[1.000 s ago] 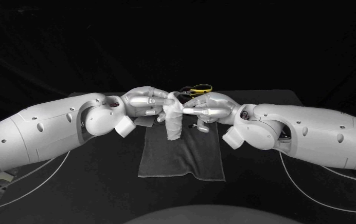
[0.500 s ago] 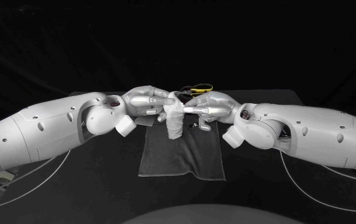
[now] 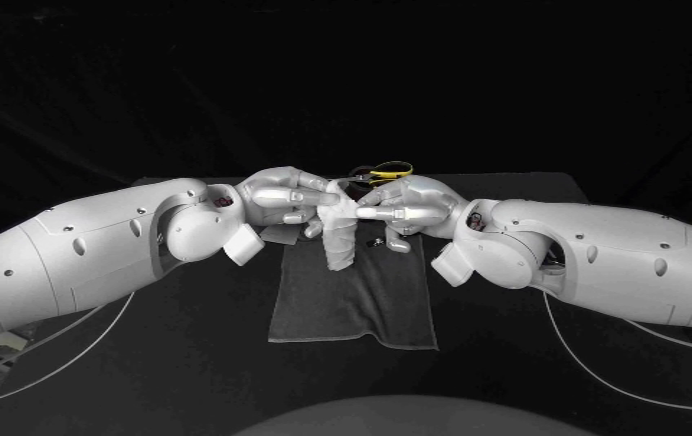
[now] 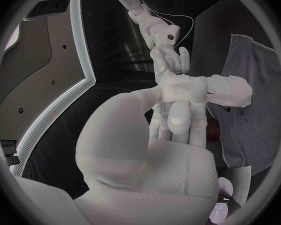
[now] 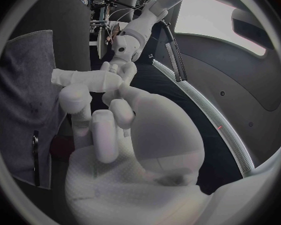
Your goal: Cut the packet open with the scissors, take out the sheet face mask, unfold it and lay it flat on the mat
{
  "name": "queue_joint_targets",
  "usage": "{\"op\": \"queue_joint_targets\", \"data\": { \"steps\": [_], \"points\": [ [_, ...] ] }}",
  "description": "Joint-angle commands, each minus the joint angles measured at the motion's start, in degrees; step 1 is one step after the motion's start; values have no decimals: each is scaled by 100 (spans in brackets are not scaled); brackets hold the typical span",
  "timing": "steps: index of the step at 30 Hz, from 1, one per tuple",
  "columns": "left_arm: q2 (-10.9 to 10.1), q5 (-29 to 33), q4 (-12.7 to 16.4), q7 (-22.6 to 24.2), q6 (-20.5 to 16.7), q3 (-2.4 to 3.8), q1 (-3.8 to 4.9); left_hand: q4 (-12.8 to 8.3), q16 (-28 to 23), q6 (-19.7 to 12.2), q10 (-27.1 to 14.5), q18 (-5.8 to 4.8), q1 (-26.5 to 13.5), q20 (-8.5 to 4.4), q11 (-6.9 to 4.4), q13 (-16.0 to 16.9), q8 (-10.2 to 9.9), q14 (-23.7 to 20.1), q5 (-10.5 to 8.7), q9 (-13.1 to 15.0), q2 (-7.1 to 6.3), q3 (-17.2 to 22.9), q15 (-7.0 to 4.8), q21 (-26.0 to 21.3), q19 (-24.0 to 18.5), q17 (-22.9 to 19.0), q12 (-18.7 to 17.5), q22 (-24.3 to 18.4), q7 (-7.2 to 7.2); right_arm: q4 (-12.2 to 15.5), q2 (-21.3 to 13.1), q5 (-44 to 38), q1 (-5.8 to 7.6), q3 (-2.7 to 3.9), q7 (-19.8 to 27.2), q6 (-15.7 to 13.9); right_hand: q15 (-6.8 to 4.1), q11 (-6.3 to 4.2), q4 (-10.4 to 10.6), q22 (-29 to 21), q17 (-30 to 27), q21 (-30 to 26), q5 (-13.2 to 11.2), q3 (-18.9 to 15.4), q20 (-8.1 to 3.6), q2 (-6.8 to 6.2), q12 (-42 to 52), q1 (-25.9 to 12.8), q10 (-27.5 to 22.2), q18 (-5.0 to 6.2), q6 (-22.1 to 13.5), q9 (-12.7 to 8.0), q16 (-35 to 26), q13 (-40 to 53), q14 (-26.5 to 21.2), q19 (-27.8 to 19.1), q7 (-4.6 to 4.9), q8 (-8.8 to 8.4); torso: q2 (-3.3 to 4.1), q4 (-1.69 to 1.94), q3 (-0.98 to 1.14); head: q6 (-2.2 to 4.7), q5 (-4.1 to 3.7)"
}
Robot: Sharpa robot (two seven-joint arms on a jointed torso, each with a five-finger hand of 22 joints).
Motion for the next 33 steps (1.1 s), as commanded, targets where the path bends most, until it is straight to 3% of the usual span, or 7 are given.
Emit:
{"op": "queue_joint_targets", "data": {
  "steps": [1, 8, 13, 20, 24, 26, 33],
  "points": [
    [17, -179, -1, 5, -106, 3, 2, -33, 14, -25, 35, 101, 21, 1, 17, 10, -28, 15, 32, 4, 21, -11, -11, 27, 49, -9, 30, -7, 11, 9, -1, -19, -1, 5, 128, 144, -44, -26, -44, 142, 920, -10, 17, 125, -24, 125, 29, 37, 91, 23, 9, 40, 18, 18, 412, 9, -40, 60, -1, 2, 1, -13, -4],
    [23, -207, 6, 9, -368, 3, 2, -56, -37, -49, -43, 115, -3, 6, 55, 43, -83, -48, 31, -23, -41, -46, 15, -62, -18, -144, 3, -82, 46, 25, -4, -31, -1, 5, 168, 151, -64, -52, -122, 167, 970, 69, 16, 313, -40, 117, 54, -71, 173, 12, 44, 129, 50, 85, 429, 40, -71, 180, -3, 4, -1, -6, -10],
    [26, -206, 19, 14, -517, 3, 2, -47, -206, -144, -298, 150, -84, 54, 134, 73, -217, -295, 30, -91, -151, -136, 88, -324, -244, -576, -96, -284, 111, 44, -4, -44, -1, 5, 193, 33, -81, -72, -165, 193, 986, 150, 16, 401, -54, 89, 88, -149, 234, 0, 61, 193, 59, 143, 437, 74, -93, 260, 1, 4, -2, -3, -7],
    [29, -285, 47, -42, -725, 3, 2, 67, -484, -301, -659, 142, -335, 151, 261, 104, -417, -728, 27, -199, -454, -429, 202, -478, -355, -1300, -189, -363, 201, 61, -7, -37, -1, 5, 206, -79, -95, -91, -207, 204, 1005, 182, 16, 488, -67, 54, 105, -245, 283, -6, 83, 273, 69, 187, 444, 92, -115, 363, -1, 4, -4, -5, -12],
    [24, -505, 65, -73, -872, 3, 3, 255, -844, -443, -1019, 120, -629, 265, 417, 106, -556, -1314, 24, -273, -760, -784, 347, -666, -479, -2166, -242, -470, 310, 64, -11, -19, -1, 5, 208, -119, -98, -96, -216, 211, 1011, 203, 16, 507, -70, 46, 114, -268, 297, -9, 84, 292, 73, 203, 447, 100, -120, 386, 0, 4, -2, 1, -10],
    [21, -620, 73, -100, -948, 3, 3, 356, -917, -480, -1211, 130, -697, 329, 458, 134, -599, -1447, 28, -298, -863, -1007, 396, -796, -546, -2204, -198, -551, 340, 61, -13, -5, -1, 4, 209, -147, -101, -98, -220, 210, 1010, 198, 16, 517, -72, 43, 116, -282, 303, -8, 84, 303, 72, 209, 447, 99, -124, 399, -1, 4, -4, 5, -17],
    [-11, -779, 48, -145, -1373, 3, 3, 735, -1000, -563, -1802, 152, -636, 468, 562, 233, -653, -1724, 33, -331, -900, -1754, 509, -1108, -617, -2307, 66, -761, 419, 36, -27, 53, -1, 4, 204, -195, -102, -101, -224, 212, 1014, 205, 16, 526, -74, 40, 120, -292, 309, -10, 84, 312, 75, 216, 448, 102, -127, 410, -1, 0, -2, 12, -11]
  ]
}}
